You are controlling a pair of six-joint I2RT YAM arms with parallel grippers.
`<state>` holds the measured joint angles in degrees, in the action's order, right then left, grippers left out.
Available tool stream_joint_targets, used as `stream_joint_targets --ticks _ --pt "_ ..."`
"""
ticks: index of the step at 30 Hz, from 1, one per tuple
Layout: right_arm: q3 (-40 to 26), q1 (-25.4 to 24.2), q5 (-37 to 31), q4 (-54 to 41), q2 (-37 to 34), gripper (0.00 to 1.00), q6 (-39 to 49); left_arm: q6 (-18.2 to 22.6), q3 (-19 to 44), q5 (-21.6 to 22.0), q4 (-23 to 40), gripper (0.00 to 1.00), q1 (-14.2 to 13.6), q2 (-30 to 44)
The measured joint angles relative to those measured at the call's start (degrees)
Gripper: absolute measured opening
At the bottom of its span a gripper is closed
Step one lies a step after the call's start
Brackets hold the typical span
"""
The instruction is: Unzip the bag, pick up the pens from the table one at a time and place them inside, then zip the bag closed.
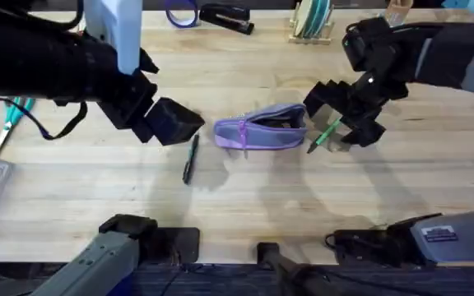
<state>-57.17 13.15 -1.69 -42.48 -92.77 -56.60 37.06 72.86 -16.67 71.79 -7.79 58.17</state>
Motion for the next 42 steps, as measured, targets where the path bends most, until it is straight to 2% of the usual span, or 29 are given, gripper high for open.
stream_joint_targets --ticks 11,19,35,38,42 --pt "-1.29 0.0 -0.17 -2.39 -1.68 0.961 0.0 0.0 0.0 -0.02 0.0 0.995 0.0 0.0" --pt "-2.32 0.0 -0.9 -4.48 -2.86 0.865 0.0 0.0 0.0 0.0 0.0 0.994 0.0 0.0" --pt "-2.29 -0.15 -0.52 -4.68 -2.86 0.223 -0.96 -0.01 0.0 -0.02 0.0 0.994 0.0 0.0" --pt "-2.32 -0.15 -0.23 -4.31 -2.85 0.057 -1.2 0.0 0.0 0.0 0.0 0.994 0.0 0.0" --pt "-2.34 -0.15 -0.2 -4.33 -2.84 0.038 -1.29 -0.02 0.0 0.0 0.0 0.995 0.0 0.0"
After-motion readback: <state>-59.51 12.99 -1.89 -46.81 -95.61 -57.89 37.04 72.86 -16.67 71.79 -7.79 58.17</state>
